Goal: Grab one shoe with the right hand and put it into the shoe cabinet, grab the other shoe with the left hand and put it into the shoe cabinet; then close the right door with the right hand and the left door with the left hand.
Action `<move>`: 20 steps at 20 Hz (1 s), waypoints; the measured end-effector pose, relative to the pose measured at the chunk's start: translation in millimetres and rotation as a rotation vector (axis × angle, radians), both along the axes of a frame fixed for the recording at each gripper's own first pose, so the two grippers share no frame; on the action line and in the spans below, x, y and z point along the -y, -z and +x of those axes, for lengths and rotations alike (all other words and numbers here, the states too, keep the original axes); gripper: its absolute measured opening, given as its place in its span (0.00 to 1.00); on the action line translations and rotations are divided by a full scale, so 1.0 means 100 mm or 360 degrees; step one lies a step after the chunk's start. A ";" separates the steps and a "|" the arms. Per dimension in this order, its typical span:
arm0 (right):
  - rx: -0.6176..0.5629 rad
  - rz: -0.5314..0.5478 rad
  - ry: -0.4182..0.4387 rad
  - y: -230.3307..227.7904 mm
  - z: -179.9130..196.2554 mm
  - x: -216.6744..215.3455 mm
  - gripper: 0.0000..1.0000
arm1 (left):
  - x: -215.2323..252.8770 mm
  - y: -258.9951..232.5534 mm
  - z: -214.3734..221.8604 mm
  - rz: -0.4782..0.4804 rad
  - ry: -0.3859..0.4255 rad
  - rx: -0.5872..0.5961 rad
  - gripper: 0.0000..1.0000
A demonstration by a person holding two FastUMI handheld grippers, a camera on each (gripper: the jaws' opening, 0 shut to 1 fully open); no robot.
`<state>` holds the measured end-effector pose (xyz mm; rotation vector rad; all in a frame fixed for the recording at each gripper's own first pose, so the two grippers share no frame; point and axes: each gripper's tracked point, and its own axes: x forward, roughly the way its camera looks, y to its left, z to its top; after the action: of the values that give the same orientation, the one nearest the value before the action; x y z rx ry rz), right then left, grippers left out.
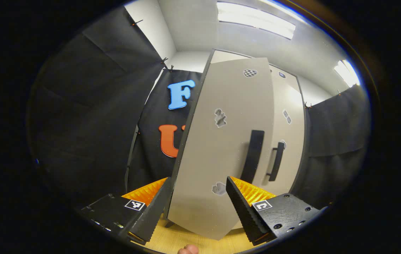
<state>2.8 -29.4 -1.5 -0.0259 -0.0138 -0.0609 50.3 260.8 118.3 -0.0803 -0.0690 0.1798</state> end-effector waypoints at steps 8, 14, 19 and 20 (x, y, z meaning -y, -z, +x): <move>-0.0062 0.0003 -0.0120 0.14 -0.02 -0.22 0.97 | 0.77 0.54 -0.40 0.0135 0.0152 -0.0022 0.99; -0.0143 0.0030 -0.0125 0.31 -0.13 -0.19 0.97 | 1.07 1.01 -0.68 0.0065 0.0146 -0.0124 0.95; -0.0158 0.0024 -0.0116 0.31 -0.15 -0.11 0.97 | 0.92 1.11 -0.75 0.0089 0.0089 -0.0168 0.95; -0.0165 0.0020 -0.0122 0.32 -0.15 -0.11 0.98 | 0.89 1.09 -0.77 0.0098 0.0071 -0.0157 0.94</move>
<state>-12.3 -18.3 -33.1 -0.0160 0.0893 0.0173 -27.0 171.9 9.5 -0.0114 0.0257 0.1370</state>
